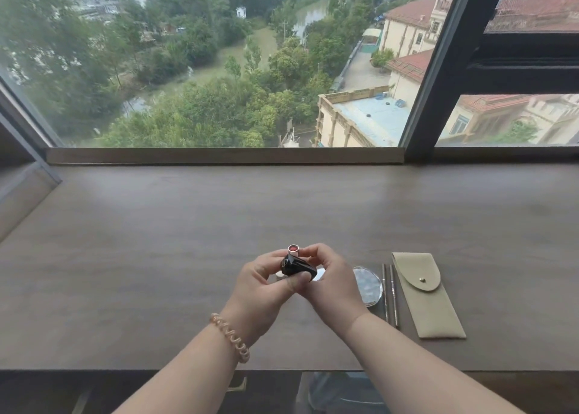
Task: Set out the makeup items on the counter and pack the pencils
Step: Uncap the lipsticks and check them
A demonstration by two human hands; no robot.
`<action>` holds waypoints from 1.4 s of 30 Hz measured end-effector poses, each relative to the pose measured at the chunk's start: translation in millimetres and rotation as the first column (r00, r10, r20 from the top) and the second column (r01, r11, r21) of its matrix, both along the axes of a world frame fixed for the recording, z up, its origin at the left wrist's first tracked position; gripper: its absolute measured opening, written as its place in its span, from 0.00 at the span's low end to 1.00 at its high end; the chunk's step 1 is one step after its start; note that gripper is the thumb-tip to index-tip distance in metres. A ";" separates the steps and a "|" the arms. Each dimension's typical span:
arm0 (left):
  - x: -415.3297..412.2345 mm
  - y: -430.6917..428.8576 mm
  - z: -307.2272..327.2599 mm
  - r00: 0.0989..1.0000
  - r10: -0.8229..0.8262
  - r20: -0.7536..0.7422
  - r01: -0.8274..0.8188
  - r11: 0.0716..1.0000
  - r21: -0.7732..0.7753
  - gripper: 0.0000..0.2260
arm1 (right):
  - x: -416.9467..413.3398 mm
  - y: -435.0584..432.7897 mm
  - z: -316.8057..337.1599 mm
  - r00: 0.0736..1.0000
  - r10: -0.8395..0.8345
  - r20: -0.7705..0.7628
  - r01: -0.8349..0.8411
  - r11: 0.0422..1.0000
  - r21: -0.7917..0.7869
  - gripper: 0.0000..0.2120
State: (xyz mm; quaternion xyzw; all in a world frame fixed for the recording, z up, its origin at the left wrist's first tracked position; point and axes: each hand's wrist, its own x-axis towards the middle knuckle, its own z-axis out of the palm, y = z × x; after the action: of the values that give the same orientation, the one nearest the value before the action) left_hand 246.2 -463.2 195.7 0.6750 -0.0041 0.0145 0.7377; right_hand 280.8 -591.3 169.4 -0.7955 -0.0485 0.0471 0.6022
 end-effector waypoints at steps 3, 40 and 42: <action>0.4 3.1 -6.5 1.000 -0.009 -0.005 0.009 1.000 -0.002 0.10 | 0.8 2.3 -4.5 0.998 0.045 -0.044 -0.040 0.993 0.111 0.17; 33.5 0.3 -122.4 0.875 0.381 -0.298 0.040 0.557 0.829 0.04 | 43.9 -4.3 -103.4 0.980 0.179 0.087 -0.065 0.701 -0.710 0.12; 33.3 -0.9 -126.3 0.872 0.394 -0.290 0.030 0.549 0.836 0.06 | 43.7 -5.6 -104.8 0.979 0.186 0.083 -0.069 0.687 -0.723 0.11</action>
State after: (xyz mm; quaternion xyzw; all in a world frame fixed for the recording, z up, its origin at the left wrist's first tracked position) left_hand 279.6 -464.2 69.5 0.9187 0.2310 -0.0651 0.3137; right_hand 324.5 -596.9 64.6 -0.9628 -0.1265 0.0441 0.2347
